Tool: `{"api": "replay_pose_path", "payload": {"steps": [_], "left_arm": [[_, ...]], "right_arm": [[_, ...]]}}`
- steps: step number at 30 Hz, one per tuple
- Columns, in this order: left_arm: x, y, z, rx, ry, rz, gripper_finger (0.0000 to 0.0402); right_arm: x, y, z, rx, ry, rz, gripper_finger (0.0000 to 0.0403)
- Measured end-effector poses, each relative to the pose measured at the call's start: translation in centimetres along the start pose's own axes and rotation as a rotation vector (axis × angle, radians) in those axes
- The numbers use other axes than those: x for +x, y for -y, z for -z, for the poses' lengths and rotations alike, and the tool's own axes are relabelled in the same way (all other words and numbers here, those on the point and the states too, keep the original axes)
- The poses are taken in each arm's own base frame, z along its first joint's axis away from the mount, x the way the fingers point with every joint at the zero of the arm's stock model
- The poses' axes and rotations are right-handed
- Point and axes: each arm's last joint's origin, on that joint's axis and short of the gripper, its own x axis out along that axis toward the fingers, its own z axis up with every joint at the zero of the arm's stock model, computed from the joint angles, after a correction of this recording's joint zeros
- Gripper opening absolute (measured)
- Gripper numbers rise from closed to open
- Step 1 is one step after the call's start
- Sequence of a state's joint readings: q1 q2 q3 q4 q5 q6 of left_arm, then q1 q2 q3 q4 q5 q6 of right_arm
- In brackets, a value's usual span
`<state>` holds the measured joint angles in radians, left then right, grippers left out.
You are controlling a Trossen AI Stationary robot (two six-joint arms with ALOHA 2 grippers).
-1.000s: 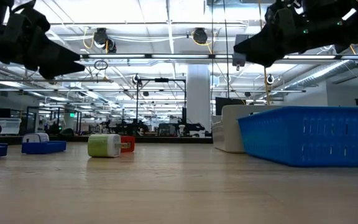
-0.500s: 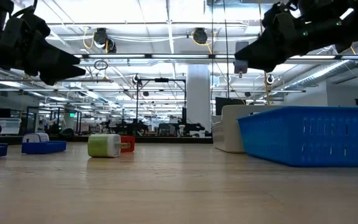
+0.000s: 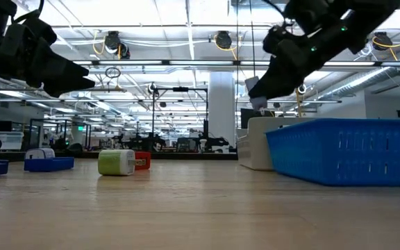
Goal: Pick & Place Office items
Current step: Put the light blue charger adapter into the gray bin
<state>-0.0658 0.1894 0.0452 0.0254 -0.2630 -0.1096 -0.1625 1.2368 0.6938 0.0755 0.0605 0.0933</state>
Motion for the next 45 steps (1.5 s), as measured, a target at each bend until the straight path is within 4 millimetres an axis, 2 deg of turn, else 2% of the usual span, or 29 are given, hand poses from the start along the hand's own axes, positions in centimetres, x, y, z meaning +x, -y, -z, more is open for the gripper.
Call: {"api": "replay_pose_path", "payload": {"steps": [5,9,14,22,34,45], "left_arm": [[0.0,0.0,0.0,0.003,0.000,0.000,0.0269],[0.0,0.0,0.0,0.004,0.000,0.000,0.0269],[0.0,0.0,0.0,0.005,0.000,0.000,0.0269],[0.0,0.0,0.1,0.009,-0.008,-0.001,0.0269],[0.0,0.0,0.1,0.005,-0.008,-0.002,0.0269],[0.0,0.0,0.2,0.007,-0.017,-0.003,0.0269]], "right_arm": [[1.3,0.7,-0.5,-0.009,-0.173,0.130,0.0208],[2.5,1.4,-0.6,-0.005,-0.262,0.137,0.0208],[4.0,2.0,0.2,-0.013,-0.342,0.147,0.0208],[5.4,2.5,1.5,0.000,-0.416,0.166,0.0208],[5.3,2.5,1.6,0.026,-0.419,0.173,0.0208],[5.3,2.6,2.6,0.041,-0.429,0.177,0.0208]]}}
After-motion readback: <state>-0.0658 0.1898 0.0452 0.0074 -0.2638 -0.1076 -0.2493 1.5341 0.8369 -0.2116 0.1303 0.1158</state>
